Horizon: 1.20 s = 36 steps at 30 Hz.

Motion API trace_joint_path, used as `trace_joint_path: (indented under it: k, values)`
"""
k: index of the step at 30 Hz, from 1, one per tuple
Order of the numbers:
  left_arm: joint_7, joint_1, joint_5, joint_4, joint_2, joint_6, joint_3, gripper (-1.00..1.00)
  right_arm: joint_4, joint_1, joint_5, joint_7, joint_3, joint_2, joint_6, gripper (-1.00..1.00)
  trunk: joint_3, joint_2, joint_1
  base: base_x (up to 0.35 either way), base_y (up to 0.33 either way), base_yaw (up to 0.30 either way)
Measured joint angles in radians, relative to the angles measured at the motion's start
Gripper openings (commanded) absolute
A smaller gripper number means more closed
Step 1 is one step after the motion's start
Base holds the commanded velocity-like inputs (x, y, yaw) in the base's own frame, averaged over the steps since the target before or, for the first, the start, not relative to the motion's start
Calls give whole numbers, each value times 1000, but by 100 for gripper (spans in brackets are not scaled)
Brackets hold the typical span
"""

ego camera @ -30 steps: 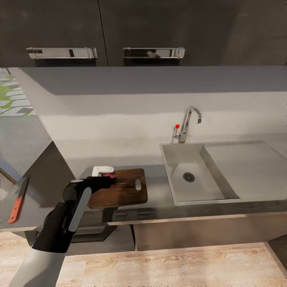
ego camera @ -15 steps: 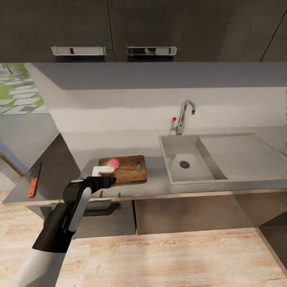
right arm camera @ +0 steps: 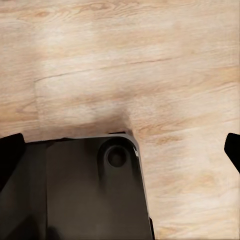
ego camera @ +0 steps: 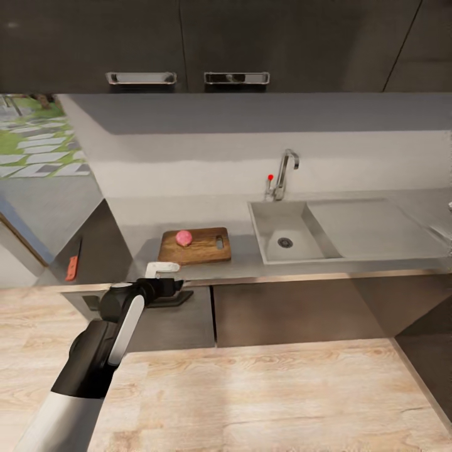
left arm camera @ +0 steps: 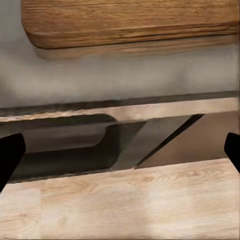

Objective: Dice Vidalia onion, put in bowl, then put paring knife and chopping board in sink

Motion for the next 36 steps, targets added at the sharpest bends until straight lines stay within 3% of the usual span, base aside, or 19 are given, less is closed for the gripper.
trace_joint_path:
  k: [5, 14, 16, 17, 23, 24, 25, 27, 30, 31, 32, 36]
  values:
    - [0, 7, 0, 0, 0, -2, 0, 100, 0, 0, 0, 0, 0, 0, 0, 100, 0, 0, 0, -65, 0, 0]
    - [-5, 144, -1, -3, 2, -36, 0, 100, 0, 0, 0, 0, 0, 0, 0, 100, 0, 0, 0, -3, 0, 0]
    - [-6, 210, -1, -4, 3, -110, 0, 100, 0, 0, 0, 0, 0, 0, 0, 100, 0, 0, 0, 0, 0, 0]
    - [-6, 270, -1, -4, 5, -182, 0, 100, 0, 0, 0, 0, 0, 0, 0, 100, 0, 0, -1, 0, 0, 0]
    - [-6, 455, -1, -3, 35, -360, -1, 100, 0, 0, 0, 0, 0, 0, 0, 100, 0, 0, -1, 0, 0, 0]
    - [-6, 493, 0, -2, 43, -411, -1, 100, 0, 0, 0, 0, 0, 0, 0, 100, 0, 0, -1, 0, 0, 0]
    - [-7, 580, 0, -1, 62, -554, -1, 100, 2, 0, 0, 0, 0, 0, 0, 100, 0, 0, -1, 0, 0, 0]
    - [-6, 679, 0, 0, 74, -678, -2, 100, 4, 0, 0, 0, 0, 0, 0, 100, 0, 0, -1, 0, 0, 0]
    - [-5, 769, 1, 0, 84, -795, -2, 100, 5, 0, 0, 0, 0, 0, 0, 100, 0, 0, -1, 0, 0, 0]
    - [-5, 846, 2, 1, 96, -905, -2, 100, 6, 0, 0, 0, 0, 0, 0, 100, 0, 0, -1, 0, 0, 0]
    - [-5, 897, 1, 2, 104, -958, -2, 100, 6, 0, 0, 0, 0, 0, 0, 100, 0, 0, -1, 0, 0, 0]
    - [-5, 991, 0, 17, 121, -1135, -2, 100, 6, 0, 1, 1, 0, -1, 0, 100, 0, 0, -1, 0, 0, 0]
